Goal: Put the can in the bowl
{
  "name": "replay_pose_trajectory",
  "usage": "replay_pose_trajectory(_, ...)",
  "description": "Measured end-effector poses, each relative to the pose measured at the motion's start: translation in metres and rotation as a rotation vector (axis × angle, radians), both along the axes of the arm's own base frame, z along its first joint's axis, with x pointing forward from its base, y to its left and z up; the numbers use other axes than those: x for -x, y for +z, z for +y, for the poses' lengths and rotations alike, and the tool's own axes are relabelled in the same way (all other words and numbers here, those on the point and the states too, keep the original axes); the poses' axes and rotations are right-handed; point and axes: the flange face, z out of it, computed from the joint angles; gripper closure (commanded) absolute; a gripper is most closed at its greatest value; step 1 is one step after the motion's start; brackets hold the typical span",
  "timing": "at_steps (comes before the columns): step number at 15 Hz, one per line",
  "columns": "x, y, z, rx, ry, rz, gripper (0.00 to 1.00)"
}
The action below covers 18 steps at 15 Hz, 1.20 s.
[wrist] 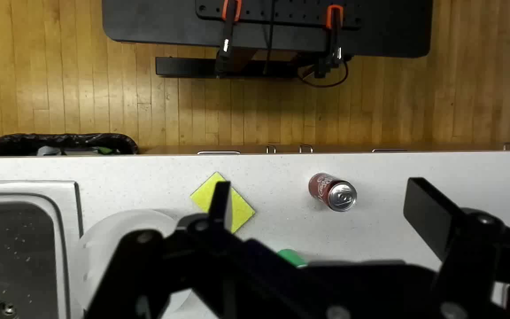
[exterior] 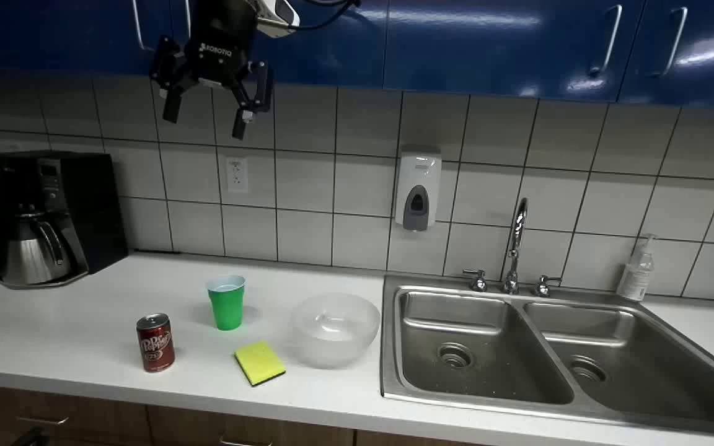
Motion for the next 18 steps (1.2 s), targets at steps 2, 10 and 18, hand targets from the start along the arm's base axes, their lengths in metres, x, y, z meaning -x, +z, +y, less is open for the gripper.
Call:
replay_pose_trajectory(2, -0.0001, -0.0002, 0.0000, 0.000, 0.000, 0.000, 0.00)
replay_pose_trajectory(10, -0.0001, -0.0001, 0.0000, 0.000, 0.000, 0.000, 0.00)
replay_pose_trajectory(18, -0.0025, -0.0096, 0.0046, 0.008, 0.001, -0.010, 0.00)
